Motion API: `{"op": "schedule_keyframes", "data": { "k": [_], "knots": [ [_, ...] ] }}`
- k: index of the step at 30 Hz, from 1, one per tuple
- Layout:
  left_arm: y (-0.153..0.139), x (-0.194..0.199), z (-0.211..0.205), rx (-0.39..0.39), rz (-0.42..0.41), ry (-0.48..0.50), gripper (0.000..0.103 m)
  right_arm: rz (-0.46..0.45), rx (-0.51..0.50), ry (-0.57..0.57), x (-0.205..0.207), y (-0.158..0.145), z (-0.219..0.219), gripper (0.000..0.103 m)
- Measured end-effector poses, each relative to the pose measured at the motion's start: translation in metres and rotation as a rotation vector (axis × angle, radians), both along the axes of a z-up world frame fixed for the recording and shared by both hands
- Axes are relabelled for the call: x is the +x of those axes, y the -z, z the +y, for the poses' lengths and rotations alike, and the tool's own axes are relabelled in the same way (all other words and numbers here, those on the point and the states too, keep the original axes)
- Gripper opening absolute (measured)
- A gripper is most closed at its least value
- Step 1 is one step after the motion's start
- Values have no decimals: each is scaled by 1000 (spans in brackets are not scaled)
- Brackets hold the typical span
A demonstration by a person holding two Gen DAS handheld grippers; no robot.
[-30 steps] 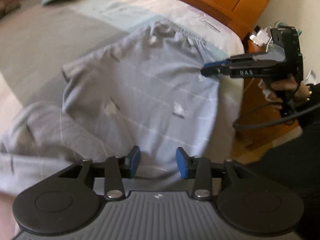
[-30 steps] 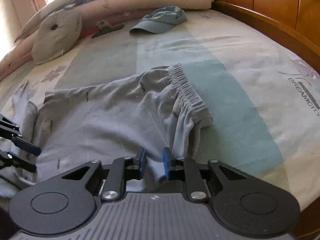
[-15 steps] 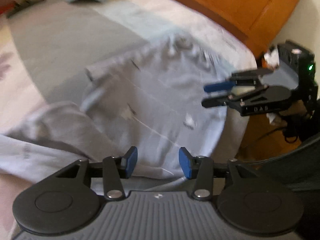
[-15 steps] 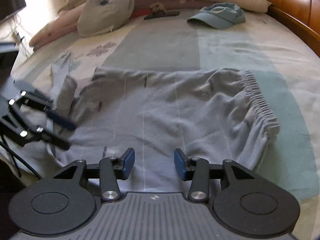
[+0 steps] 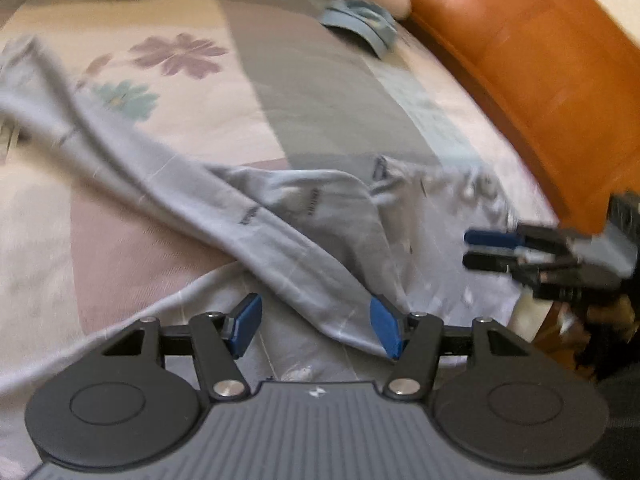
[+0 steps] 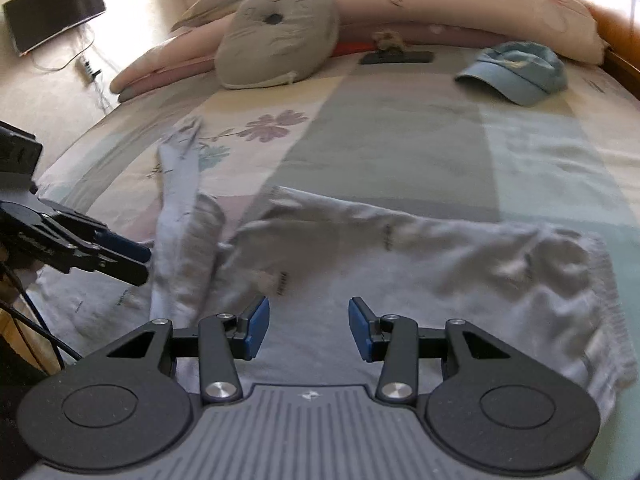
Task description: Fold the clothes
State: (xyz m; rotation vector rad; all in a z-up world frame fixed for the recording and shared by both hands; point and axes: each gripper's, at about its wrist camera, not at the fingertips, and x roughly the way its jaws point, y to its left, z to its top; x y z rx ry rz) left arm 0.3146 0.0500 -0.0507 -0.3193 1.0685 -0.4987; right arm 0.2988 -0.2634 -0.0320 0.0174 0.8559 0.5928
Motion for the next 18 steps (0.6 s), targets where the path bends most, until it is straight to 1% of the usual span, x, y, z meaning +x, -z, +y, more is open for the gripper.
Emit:
{"op": "schedule_keyframes", "data": {
  "k": [2, 6, 7, 13, 15, 16, 17, 18],
  "knots": [
    [7, 2, 11, -73, 19, -49, 60, -5, -6, -17, 1, -4, 9, 49],
    [20, 8, 27, -197, 17, -119, 60, -22, -18, -38, 1, -15, 23, 50],
    [25, 11, 33, -239, 26, -142, 60, -25, -19, -39, 0, -17, 26, 50],
    [50, 30, 59, -448, 66, -292, 59, -17, -24, -37, -3, -19, 40, 51],
    [56, 33, 63, -489, 67, -329, 56, -12, -26, -35, -5, -18, 43, 51],
    [59, 34, 65, -508, 67, -348, 50, -10, -28, -34, -5, -17, 44, 51],
    [62, 34, 67, -514, 76, -362, 38, -8, -31, -32, -6, -16, 44, 51],
    [64, 33, 68, -517, 86, -376, 33, -7, -32, -30, -7, -16, 44, 51]
  ]
}}
